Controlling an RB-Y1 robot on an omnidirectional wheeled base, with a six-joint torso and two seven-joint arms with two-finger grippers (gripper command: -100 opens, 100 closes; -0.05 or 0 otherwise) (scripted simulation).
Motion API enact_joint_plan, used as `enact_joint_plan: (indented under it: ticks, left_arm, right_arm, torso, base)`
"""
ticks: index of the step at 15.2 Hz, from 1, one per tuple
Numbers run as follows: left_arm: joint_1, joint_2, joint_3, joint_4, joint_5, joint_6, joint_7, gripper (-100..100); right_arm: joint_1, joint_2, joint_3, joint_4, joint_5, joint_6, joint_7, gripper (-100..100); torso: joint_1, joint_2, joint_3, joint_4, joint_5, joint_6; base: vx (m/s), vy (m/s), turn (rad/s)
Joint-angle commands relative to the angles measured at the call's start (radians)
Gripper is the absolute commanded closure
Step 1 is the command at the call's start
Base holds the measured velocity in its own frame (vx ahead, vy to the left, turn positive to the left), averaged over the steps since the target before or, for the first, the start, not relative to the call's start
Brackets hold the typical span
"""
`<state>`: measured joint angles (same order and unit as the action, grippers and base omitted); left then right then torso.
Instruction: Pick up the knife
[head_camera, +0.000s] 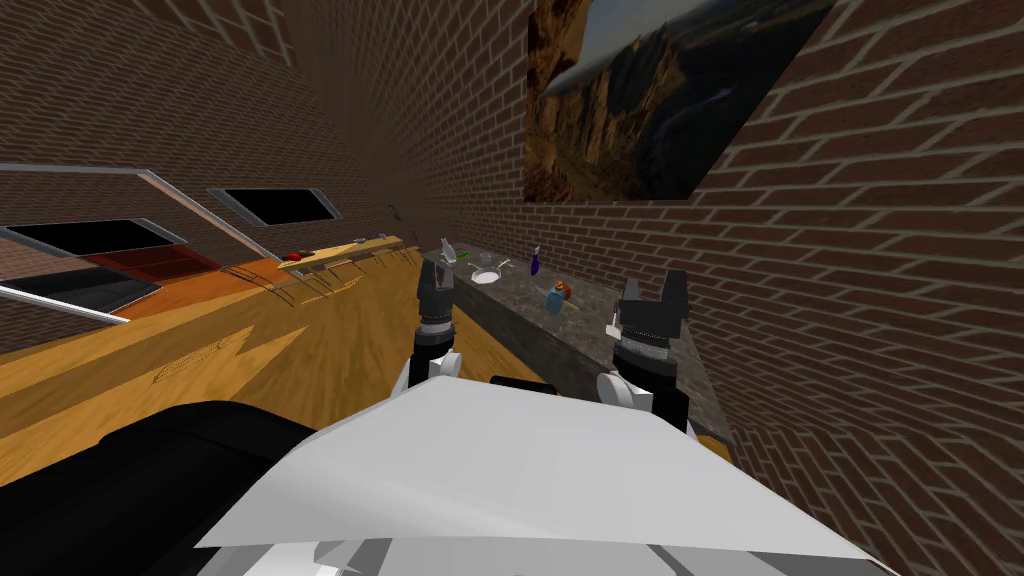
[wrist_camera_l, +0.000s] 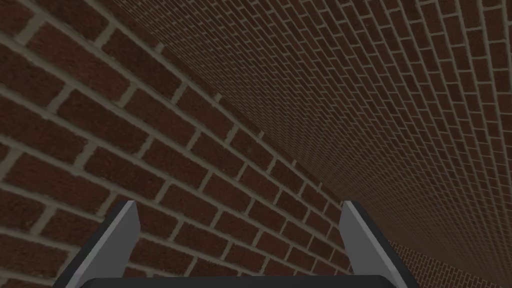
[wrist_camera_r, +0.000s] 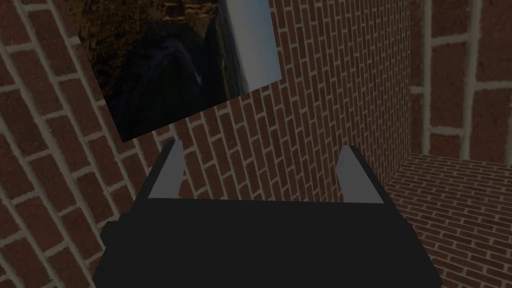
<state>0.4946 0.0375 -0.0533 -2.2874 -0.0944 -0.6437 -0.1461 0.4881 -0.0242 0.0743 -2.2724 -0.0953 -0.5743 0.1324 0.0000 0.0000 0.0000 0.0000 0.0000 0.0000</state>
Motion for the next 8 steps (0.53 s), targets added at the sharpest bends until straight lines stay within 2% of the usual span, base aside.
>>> enact_joint_plan:
  ticks: [1, 3, 4, 5, 7, 8]
  left_arm:
    - [0.0, 0.0, 0.0, 0.0, 0.0, 0.0, 0.0, 0]
    - [0.0, 0.0, 0.0, 0.0, 0.0, 0.0, 0.0, 0]
    - [0.0, 0.0, 0.0, 0.0, 0.0, 0.0, 0.0, 0]
    - [0.0, 0.0, 0.0, 0.0, 0.0, 0.0, 0.0, 0]
    - [0.0, 0.0, 0.0, 0.0, 0.0, 0.0, 0.0, 0]
    - [0.0, 0.0, 0.0, 0.0, 0.0, 0.0, 0.0, 0]
  right_arm:
    - [-0.003, -0.028, 0.0, 0.009, 0.006, 0.003, 0.005, -100]
    - [-0.009, -0.074, 0.001, 0.029, 0.021, 0.011, 0.016, -100]
    - [-0.013, -0.098, 0.001, 0.043, 0.031, 0.017, 0.024, -100]
    - [-0.013, -0.099, 0.001, 0.043, 0.031, 0.017, 0.024, -100]
    - [-0.023, -0.153, 0.002, 0.079, 0.056, 0.031, 0.044, -100]
    - [-0.023, -0.156, 0.002, 0.079, 0.056, 0.031, 0.044, -100]
  torso:
    - [0.0, 0.0, 0.0, 0.0, 0.0, 0.0]
    - [0.001, -0.001, 0.0, 0.0, 0.0, 0.0]
    - [0.003, -0.002, -0.001, 0.0, 0.001, 0.0]
    - [0.005, -0.002, -0.001, -0.001, 0.001, 0.0]
    - [0.006, -0.003, -0.002, -0.001, 0.001, 0.0]
    - [0.007, -0.003, -0.002, -0.001, 0.001, 0.0]
  base:
    - [0.006, 0.013, 0.004]
    - [0.024, 0.05, 0.006]
    - [0.042, 0.092, 0.006]
    - [0.044, 0.09, 0.0]
    - [0.042, 0.098, 0.006]
    - [0.045, 0.104, 0.003]
